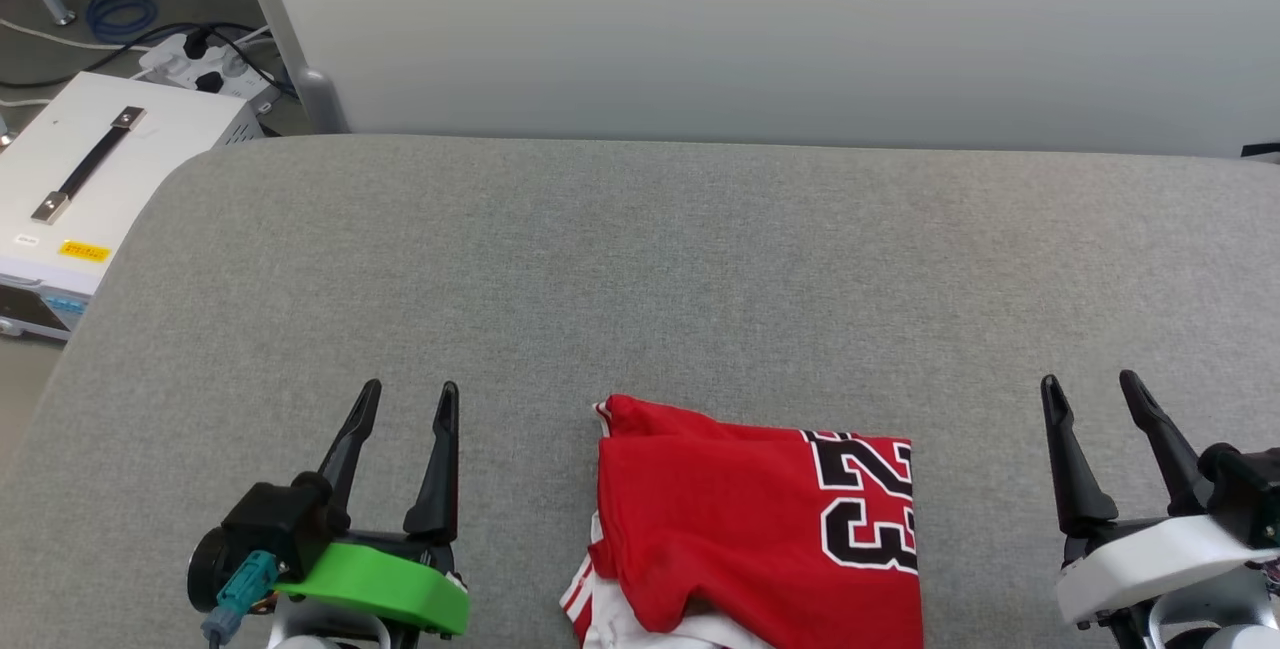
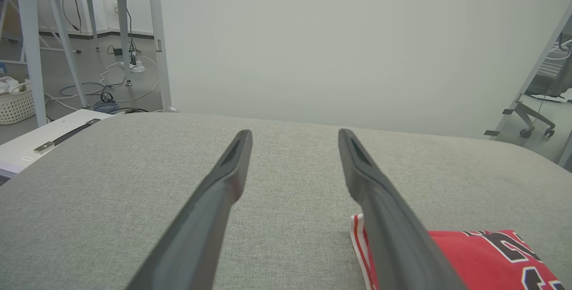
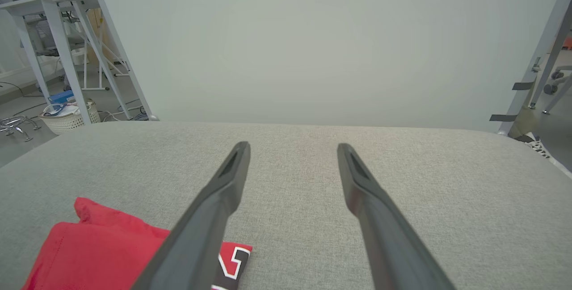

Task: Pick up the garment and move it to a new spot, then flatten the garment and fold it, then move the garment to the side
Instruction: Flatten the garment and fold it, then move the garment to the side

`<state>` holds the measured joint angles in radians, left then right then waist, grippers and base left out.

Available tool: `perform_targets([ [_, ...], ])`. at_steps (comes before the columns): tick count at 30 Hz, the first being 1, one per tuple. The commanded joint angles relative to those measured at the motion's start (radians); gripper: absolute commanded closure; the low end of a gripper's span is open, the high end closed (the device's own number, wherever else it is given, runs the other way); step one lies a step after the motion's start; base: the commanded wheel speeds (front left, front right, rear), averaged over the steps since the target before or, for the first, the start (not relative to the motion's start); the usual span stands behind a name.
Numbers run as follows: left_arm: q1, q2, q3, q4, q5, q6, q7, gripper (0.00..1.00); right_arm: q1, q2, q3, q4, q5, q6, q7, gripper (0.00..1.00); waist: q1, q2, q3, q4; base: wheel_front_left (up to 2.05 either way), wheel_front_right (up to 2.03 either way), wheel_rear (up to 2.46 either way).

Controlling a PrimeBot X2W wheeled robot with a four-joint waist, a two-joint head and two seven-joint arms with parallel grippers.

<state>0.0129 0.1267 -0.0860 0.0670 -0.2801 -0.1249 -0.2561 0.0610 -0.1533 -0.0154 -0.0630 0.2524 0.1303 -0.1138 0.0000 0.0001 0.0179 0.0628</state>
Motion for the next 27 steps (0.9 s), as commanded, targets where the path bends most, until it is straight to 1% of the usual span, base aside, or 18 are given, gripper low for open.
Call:
perform_targets([
  [1,0.0,-0.005,0.0,-0.006,0.014,-0.005,-0.006,0.0,0.001,0.0,0.003,-0.003,0.01,0.0,0.036,0.0,0.0,-0.0001,0.01,0.006,0.0,0.0,0.0],
  [4,-0.007,-0.005,-0.001,-0.017,0.042,-0.005,-0.006,0.0,-0.006,-0.012,0.024,-0.016,0.016,0.0,0.135,0.0,0.0,-0.0001,0.025,0.014,0.0,0.0,0.0],
  [6,-0.014,-0.002,-0.004,-0.025,0.063,-0.005,-0.006,0.0,-0.01,-0.023,0.048,-0.023,0.021,0.0,0.224,0.0,0.0,-0.0001,0.039,0.02,0.0,0.0,0.0],
  [12,-0.034,0.0,-0.021,-0.035,0.091,-0.006,-0.006,0.0,-0.037,-0.038,0.116,-0.022,0.086,0.0,0.532,0.0,0.0,-0.0001,0.08,0.037,0.0,0.0,0.0],
  [15,-0.049,0.001,-0.029,-0.036,0.09,-0.006,-0.006,0.0,-0.058,-0.021,0.107,-0.013,0.115,0.0,0.675,0.0,0.0,-0.0001,0.1,0.049,0.0,0.0,0.0],
  [17,-0.057,0.001,-0.035,-0.035,0.089,-0.006,-0.006,0.0,-0.074,-0.008,0.095,-0.006,0.11,0.0,0.745,0.0,0.0,-0.0001,0.113,0.059,0.0,0.0,0.0],
  [20,-0.071,0.005,-0.053,-0.031,0.1,-0.006,-0.006,0.0,-0.099,0.0,0.099,0.01,0.1,0.0,0.821,0.0,0.0,-0.0001,0.136,0.077,0.0,0.0,0.0],
  [24,-0.087,0.001,-0.076,-0.026,0.106,-0.006,-0.006,0.0,-0.118,0.024,0.086,0.062,0.084,0.0,0.888,0.0,0.0,-0.0001,0.157,0.103,0.0,0.0,0.0],
  [27,-0.098,-0.001,-0.085,-0.025,0.107,-0.006,-0.006,0.0,-0.125,0.043,0.077,0.095,0.075,0.0,0.918,0.0,0.0,-0.0001,0.17,0.12,0.0,0.0,0.0],
])
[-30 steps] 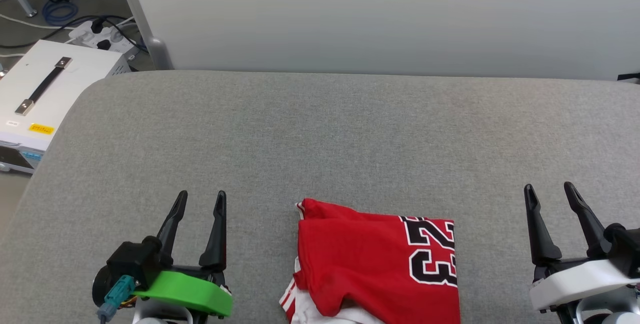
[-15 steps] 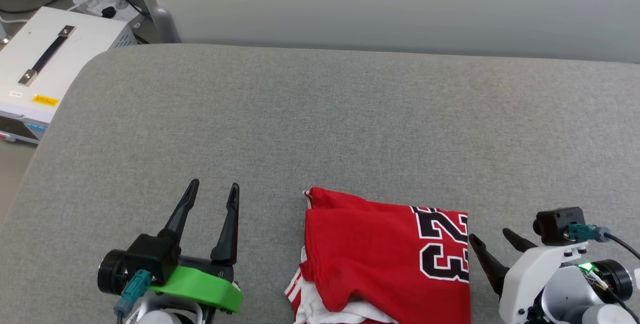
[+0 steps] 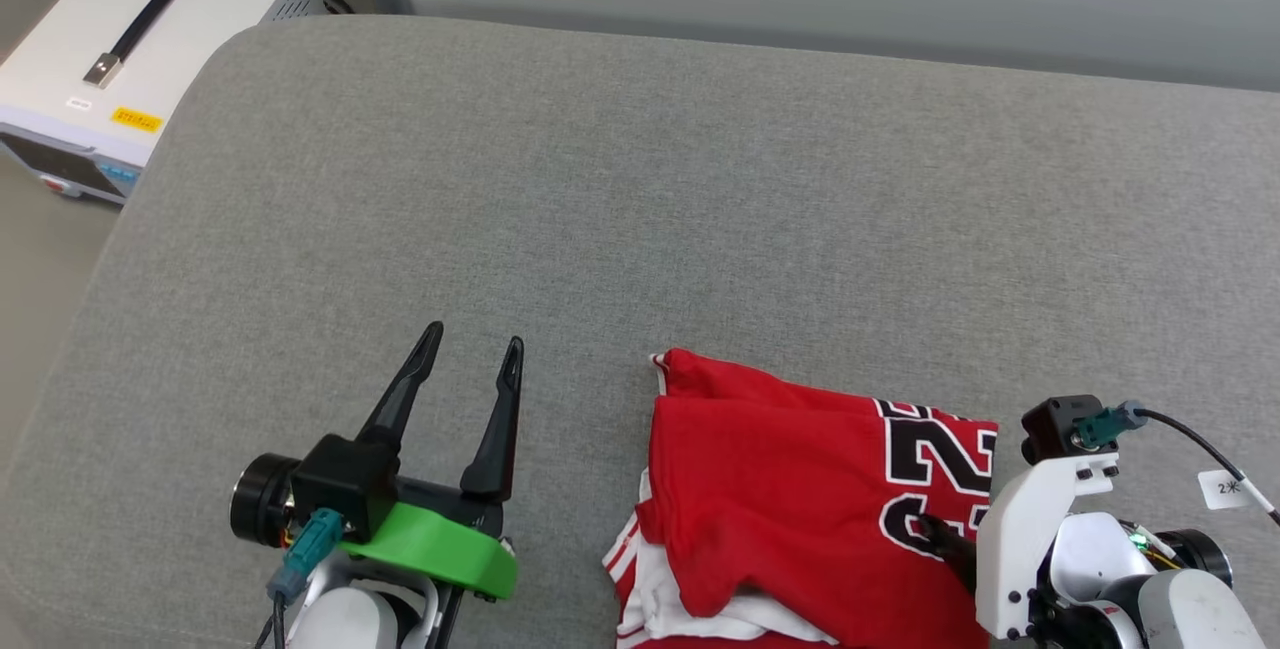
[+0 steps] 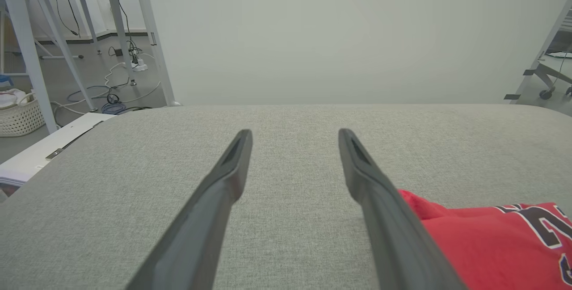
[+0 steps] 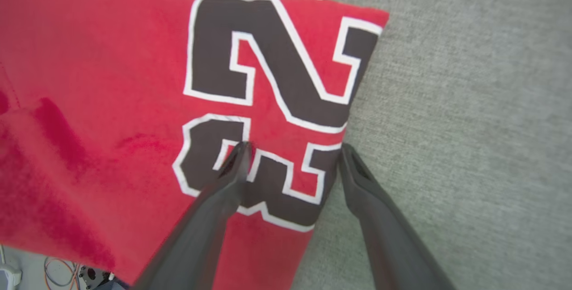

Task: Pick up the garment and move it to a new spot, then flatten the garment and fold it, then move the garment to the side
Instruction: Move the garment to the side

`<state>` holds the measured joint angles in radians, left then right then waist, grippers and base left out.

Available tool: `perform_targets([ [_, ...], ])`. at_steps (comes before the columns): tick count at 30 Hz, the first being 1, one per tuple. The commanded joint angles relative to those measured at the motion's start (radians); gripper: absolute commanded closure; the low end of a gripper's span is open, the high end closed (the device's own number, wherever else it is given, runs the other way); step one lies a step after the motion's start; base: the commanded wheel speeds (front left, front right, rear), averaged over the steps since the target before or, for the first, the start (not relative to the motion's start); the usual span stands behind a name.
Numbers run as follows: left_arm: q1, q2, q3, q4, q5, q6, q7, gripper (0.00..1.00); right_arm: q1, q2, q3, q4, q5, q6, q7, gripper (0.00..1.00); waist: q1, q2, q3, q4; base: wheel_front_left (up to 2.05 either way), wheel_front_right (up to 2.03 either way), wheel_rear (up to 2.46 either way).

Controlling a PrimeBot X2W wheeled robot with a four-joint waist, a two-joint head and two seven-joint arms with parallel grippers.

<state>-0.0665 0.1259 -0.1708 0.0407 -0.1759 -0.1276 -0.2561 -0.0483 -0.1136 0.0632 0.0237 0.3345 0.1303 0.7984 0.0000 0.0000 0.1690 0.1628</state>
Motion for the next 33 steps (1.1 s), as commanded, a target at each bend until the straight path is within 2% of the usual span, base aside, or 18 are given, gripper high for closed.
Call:
perform_targets([
  [1,-0.022,0.0,-0.004,0.002,0.004,-0.003,-0.006,0.0,-0.018,0.007,0.0,0.02,-0.013,0.0,0.011,0.0,0.0,0.0,0.024,0.026,0.0,0.0,0.0],
  [5,-0.03,0.002,-0.015,0.011,0.01,-0.003,-0.006,0.0,-0.024,0.016,0.008,0.055,-0.021,0.0,0.019,0.0,0.0,0.0,0.034,0.039,0.0,0.0,0.0],
  [6,-0.032,0.002,-0.016,0.013,0.01,-0.003,-0.006,0.0,-0.024,0.016,0.011,0.062,-0.022,0.0,0.019,0.55,0.0,0.0,0.035,0.041,0.0,0.0,0.0],
  [7,-0.033,0.002,-0.017,0.015,0.011,-0.003,-0.006,0.0,-0.025,0.016,0.015,0.069,-0.024,0.0,0.019,0.82,0.0,0.0,0.035,0.043,0.0,0.0,0.0],
  [8,-0.034,0.002,-0.018,0.016,0.01,-0.003,-0.006,0.0,-0.026,0.015,0.018,0.073,-0.025,0.0,0.017,1.0,0.0,0.0,0.034,0.043,0.0,0.0,0.0],
  [14,-0.027,0.005,-0.018,0.028,0.011,-0.003,-0.006,0.0,-0.039,-0.018,0.042,0.07,-0.026,0.0,-0.018,1.0,0.0,0.0,0.016,0.031,0.0,0.0,0.0],
  [20,-0.016,0.008,-0.013,0.031,0.013,-0.003,-0.006,0.0,-0.056,-0.094,0.086,0.032,-0.037,0.0,-0.058,1.0,0.0,0.0,-0.018,-0.005,0.0,0.0,0.0],
  [26,0.0,0.008,-0.008,0.02,0.006,-0.003,-0.006,0.0,-0.083,-0.218,0.132,-0.025,-0.04,0.0,-0.057,1.0,0.0,0.0,-0.039,-0.075,0.0,0.0,0.0],
  [33,-0.007,0.01,-0.017,-0.015,-0.01,-0.003,-0.006,0.0,-0.149,-0.409,0.186,-0.077,-0.033,0.0,-0.039,1.0,0.0,0.0,0.003,-0.193,0.0,0.0,0.0],
])
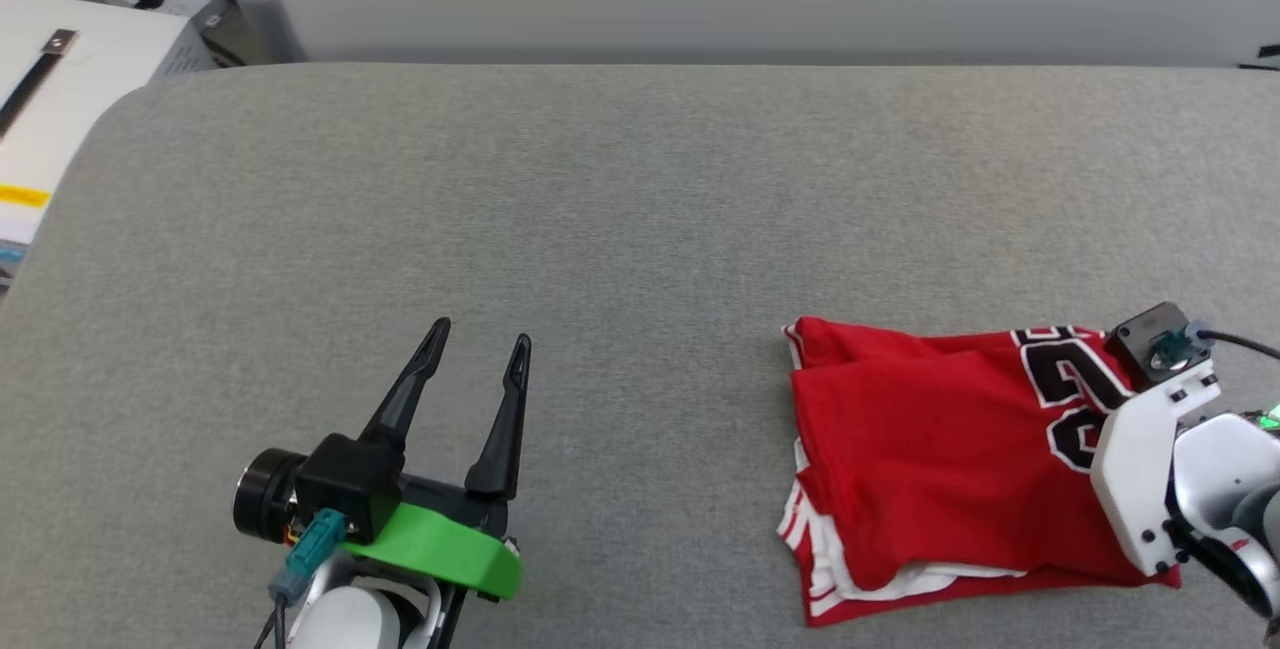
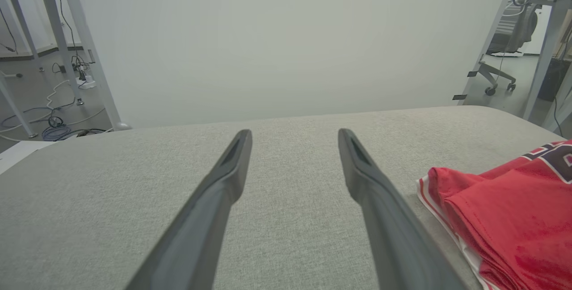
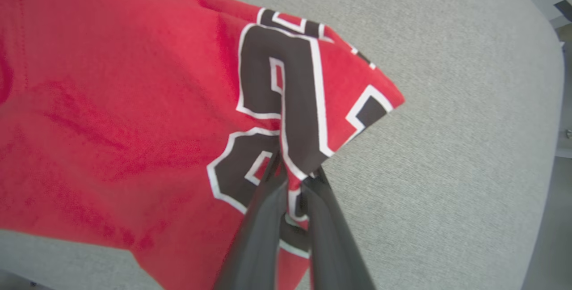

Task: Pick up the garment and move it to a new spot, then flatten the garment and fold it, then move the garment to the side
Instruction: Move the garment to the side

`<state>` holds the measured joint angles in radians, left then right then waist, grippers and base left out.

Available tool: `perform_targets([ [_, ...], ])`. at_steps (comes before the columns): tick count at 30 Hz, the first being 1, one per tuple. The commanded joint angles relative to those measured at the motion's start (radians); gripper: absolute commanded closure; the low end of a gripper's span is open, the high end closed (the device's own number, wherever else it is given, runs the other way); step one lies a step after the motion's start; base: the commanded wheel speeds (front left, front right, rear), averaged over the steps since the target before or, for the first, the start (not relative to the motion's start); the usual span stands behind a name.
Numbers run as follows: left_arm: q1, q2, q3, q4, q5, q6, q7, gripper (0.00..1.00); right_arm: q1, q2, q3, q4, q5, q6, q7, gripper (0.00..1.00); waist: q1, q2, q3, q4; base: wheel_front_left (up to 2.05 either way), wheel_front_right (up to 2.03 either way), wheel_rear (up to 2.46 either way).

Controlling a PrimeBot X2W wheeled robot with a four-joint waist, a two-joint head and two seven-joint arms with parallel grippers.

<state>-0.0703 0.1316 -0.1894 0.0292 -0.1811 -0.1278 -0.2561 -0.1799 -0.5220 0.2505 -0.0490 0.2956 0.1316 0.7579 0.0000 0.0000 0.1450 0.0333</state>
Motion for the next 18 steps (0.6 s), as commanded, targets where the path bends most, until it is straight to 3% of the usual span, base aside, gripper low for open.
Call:
perform_targets([
  [1,-0.009,0.008,0.001,-0.01,-0.003,-0.003,-0.006,0.0,-0.032,-0.024,0.005,-0.009,0.011,-0.001,-0.001,1.0,0.0,0.0,0.045,-0.088,0.0,0.0,0.0],
  [8,-0.073,0.021,-0.038,-0.034,-0.01,-0.003,-0.006,0.0,-0.092,-0.148,-0.013,0.013,0.021,-0.001,-0.051,1.0,0.0,0.0,0.173,-0.211,0.0,0.0,0.0],
  [13,-0.153,0.062,-0.089,-0.053,-0.01,-0.003,-0.006,0.0,-0.147,-0.261,-0.005,0.108,0.015,-0.001,-0.177,1.0,0.0,0.0,0.28,-0.285,0.0,0.0,0.0],
  [18,-0.233,0.099,-0.13,-0.08,-0.012,-0.003,-0.006,0.0,-0.206,-0.333,-0.016,0.253,-0.001,-0.001,-0.31,1.0,0.0,0.0,0.355,-0.317,0.0,0.0,0.0],
])
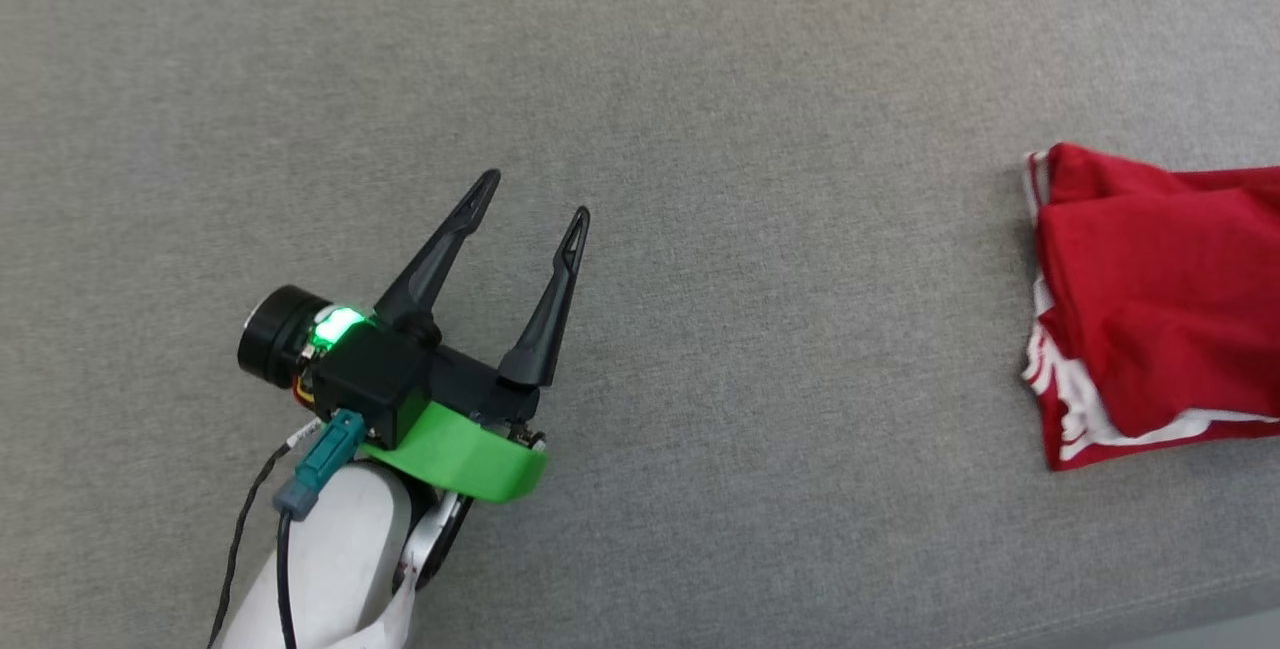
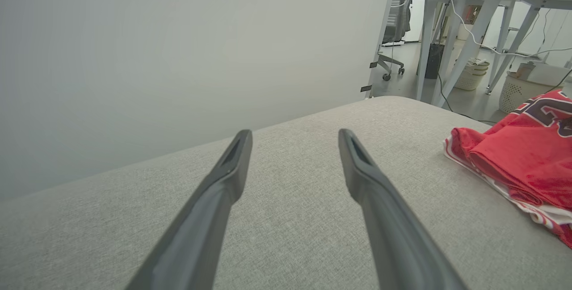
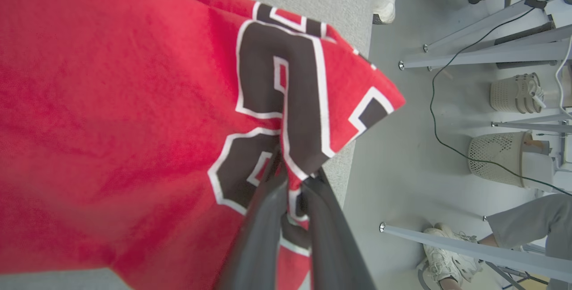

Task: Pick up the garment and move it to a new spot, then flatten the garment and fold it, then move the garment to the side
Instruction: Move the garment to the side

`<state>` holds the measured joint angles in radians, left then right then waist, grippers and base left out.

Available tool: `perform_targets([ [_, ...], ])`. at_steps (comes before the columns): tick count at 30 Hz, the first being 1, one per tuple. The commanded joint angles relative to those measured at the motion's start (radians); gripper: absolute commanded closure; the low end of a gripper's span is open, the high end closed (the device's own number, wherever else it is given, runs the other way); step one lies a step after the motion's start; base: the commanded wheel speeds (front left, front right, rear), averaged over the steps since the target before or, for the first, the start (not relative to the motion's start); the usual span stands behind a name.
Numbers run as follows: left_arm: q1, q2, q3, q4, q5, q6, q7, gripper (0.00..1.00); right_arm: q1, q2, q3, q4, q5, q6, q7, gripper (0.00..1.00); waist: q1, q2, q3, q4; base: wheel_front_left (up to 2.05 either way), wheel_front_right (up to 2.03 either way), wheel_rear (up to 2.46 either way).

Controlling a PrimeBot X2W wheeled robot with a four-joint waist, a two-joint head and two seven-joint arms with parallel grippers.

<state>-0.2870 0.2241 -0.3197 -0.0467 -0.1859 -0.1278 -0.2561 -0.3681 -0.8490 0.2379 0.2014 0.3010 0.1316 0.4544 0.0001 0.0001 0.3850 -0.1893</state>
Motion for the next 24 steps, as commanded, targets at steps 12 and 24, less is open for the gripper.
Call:
perform_targets([
  [12,-0.103,0.087,-0.031,-0.081,0.001,-0.003,-0.005,0.0,-0.234,0.02,-0.09,0.362,-0.073,-0.001,-0.284,1.0,-0.0001,-0.0001,0.248,-0.107,0.0,0.0,0.0],
  [24,-0.108,0.101,-0.025,-0.093,-0.011,0.008,-0.003,0.0,-0.414,0.1,-0.151,0.611,-0.239,-0.001,-0.416,0.0,-0.0001,-0.0001,0.25,-0.068,0.0,0.0,0.0],
])
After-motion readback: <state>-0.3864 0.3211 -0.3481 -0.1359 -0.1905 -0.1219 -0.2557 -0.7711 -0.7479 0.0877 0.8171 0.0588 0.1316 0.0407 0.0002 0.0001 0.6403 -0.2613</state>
